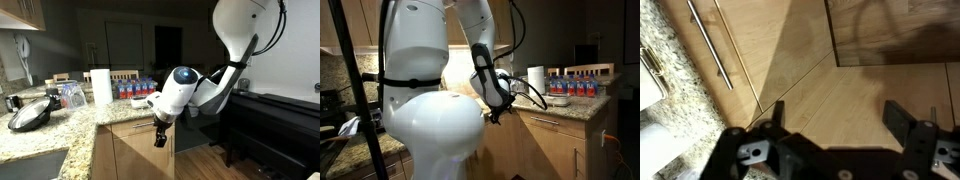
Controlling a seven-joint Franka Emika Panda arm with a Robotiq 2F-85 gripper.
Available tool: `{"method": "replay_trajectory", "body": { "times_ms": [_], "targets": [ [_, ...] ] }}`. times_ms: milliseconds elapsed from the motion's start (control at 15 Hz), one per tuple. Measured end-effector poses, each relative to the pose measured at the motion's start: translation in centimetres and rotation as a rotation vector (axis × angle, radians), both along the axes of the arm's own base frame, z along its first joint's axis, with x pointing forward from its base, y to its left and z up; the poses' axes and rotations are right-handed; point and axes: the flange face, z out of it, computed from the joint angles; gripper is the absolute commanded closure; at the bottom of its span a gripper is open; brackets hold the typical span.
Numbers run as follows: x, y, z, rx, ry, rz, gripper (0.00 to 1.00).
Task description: Open the top drawer
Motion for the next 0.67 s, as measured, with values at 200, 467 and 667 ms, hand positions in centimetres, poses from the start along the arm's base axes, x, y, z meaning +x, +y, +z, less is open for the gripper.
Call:
{"method": "replay_trajectory", "body": {
  "times_ms": [200,467,667],
  "targets": [
    [0.5,-0.3,-3.0,-0.071,-0.051,0.057,0.0],
    [1.3,-0.6,-5.6,-0.097,-0.06,0.067,0.0],
    [1.4,-0.4,-5.0,-0.094,-0.07,0.069,0.0]
  ]
}}
